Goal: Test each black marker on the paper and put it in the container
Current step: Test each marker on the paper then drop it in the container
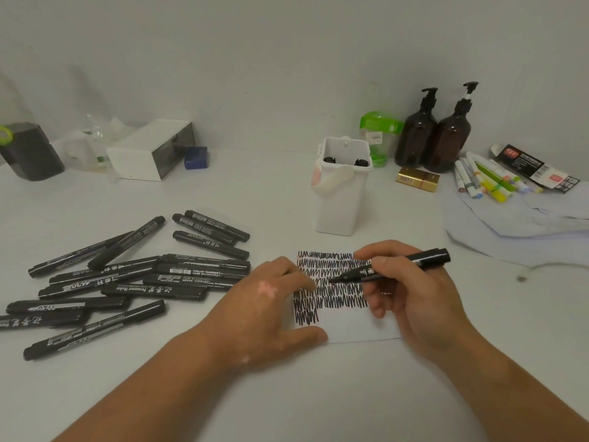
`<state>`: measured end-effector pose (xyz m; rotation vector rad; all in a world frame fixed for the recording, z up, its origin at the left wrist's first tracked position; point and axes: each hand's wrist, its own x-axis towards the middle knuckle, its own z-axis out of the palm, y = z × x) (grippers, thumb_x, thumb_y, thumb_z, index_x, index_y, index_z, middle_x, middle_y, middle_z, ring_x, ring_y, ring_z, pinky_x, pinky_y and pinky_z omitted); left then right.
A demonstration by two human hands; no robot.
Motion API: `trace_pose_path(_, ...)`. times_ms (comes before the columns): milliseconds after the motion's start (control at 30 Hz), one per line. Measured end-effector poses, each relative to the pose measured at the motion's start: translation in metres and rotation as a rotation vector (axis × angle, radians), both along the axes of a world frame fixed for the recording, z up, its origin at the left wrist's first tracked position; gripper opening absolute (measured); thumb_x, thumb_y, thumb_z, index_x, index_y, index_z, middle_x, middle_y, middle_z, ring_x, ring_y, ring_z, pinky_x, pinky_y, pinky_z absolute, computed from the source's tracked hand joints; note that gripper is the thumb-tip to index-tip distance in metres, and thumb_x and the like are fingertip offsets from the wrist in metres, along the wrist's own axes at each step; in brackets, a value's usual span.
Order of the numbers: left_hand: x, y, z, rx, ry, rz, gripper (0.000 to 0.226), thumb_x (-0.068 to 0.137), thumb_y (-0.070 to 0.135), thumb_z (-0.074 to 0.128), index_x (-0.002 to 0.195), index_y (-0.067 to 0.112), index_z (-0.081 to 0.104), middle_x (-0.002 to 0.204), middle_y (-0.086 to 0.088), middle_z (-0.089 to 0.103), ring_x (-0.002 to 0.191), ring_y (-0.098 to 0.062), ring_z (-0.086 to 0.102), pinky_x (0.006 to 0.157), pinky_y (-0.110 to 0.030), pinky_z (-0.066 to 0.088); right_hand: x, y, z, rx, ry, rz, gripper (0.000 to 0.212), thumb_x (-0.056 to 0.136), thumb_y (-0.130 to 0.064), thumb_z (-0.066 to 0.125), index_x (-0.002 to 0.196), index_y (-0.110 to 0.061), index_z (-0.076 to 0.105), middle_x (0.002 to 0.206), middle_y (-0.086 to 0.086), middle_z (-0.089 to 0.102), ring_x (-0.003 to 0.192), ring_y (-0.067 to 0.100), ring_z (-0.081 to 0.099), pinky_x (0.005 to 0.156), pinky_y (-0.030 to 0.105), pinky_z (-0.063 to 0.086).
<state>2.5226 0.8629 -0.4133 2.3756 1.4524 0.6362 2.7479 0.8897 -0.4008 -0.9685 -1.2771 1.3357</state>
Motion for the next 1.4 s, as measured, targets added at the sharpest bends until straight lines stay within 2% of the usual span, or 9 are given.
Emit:
trace_pose_path(133,0.006,-0.001,0.001,-0.008,0.077,0.011,0.063,0.077,0.066,0.067,0.131,0.035,0.059,0.128,0.017,0.05,0.118,-0.006,0.046,0.103,-0.023,0.038,-0.006,-0.004,-0.002,0.009,-0.197,0.075,0.018,0.071,-0.028,0.072,0.083,-0.015,0.078,0.062,0.01,0.066,0.053,0.021,0.062,0.048,0.03,0.05)
trace_pose_path(400,0.001,0.0,0.002,-0.027,0.119,0.044,0.063,0.079,0.067,0.065,0.133,0.036,0.057,0.13,0.018,0.047,0.12,-0.006,0.045,0.105,-0.024,0.037,-0.017,-0.008,-0.012,0.062,-0.534,0.009,0.012,0.068,-0.032,0.069,0.078,-0.029,0.074,0.055,-0.004,0.066,0.047,0.009,0.058,0.05,0.024,0.044)
trace_pose_path(600,0.002,0.001,0.0,-0.019,0.118,0.044,0.062,0.078,0.066,0.066,0.132,0.038,0.056,0.13,0.018,0.047,0.121,-0.007,0.045,0.106,-0.024,0.036,-0.017,-0.007,-0.014,0.094,-0.567,-0.005,0.016,0.066,-0.04,0.068,0.079,-0.032,0.074,0.056,-0.008,0.067,0.048,0.006,0.057,0.052,0.024,0.044)
trace_pose_path(767,0.001,0.002,0.0,-0.023,0.132,0.042,0.063,0.078,0.067,0.065,0.133,0.036,0.056,0.131,0.017,0.047,0.121,-0.007,0.045,0.106,-0.024,0.036,-0.015,-0.007,-0.012,0.089,-0.588,0.051,0.008,0.069,-0.032,0.069,0.075,-0.03,0.074,0.054,-0.012,0.064,0.048,0.004,0.055,0.052,0.024,0.042)
trace_pose_path(900,0.002,0.001,0.0,-0.024,0.129,0.044,0.062,0.078,0.066,0.066,0.132,0.036,0.057,0.131,0.018,0.046,0.121,-0.007,0.046,0.105,-0.022,0.035,-0.015,-0.006,-0.013,0.082,-0.585,-0.009,0.004,0.076,-0.029,0.073,0.079,-0.031,0.073,0.055,-0.009,0.065,0.047,0.008,0.056,0.05,0.024,0.045)
trace_pose_path(1033,0.002,0.001,0.001,-0.033,0.126,0.045,0.063,0.078,0.067,0.066,0.132,0.036,0.057,0.131,0.018,0.046,0.122,-0.007,0.045,0.106,-0.024,0.037,-0.014,-0.007,-0.01,0.105,-0.63,0.038,0.004,0.073,-0.028,0.07,0.074,-0.031,0.072,0.051,-0.016,0.062,0.045,0.0,0.053,0.047,0.011,0.037)
trace_pose_path(1167,0.001,0.001,0.001,-0.042,0.122,0.05,0.063,0.078,0.066,0.066,0.132,0.036,0.057,0.131,0.019,0.046,0.121,-0.006,0.045,0.105,-0.023,0.036,-0.013,-0.006,-0.012,0.102,-0.651,-0.025,0.005,0.079,-0.026,0.073,0.079,-0.031,0.071,0.054,-0.016,0.063,0.048,0.001,0.055,0.053,0.018,0.041)
trace_pose_path(1300,0.002,0.001,0.002,-0.052,0.136,0.05,0.064,0.078,0.067,0.066,0.133,0.036,0.057,0.131,0.019,0.046,0.121,-0.006,0.045,0.106,-0.024,0.037,-0.013,-0.006,-0.009,0.122,-0.694,0.0,0.006,0.071,-0.034,0.068,0.075,-0.031,0.071,0.055,-0.018,0.063,0.049,-0.001,0.054,0.049,0.01,0.038)
trace_pose_path(1400,0.002,0.001,0.002,-0.056,0.135,0.049,0.064,0.078,0.067,0.066,0.132,0.036,0.057,0.131,0.019,0.046,0.122,-0.006,0.045,0.106,-0.024,0.036,-0.012,-0.005,-0.011,0.11,-0.665,-0.042,0.006,0.08,-0.026,0.073,0.077,-0.03,0.071,0.056,-0.017,0.064,0.049,-0.002,0.054,0.049,0.011,0.039)
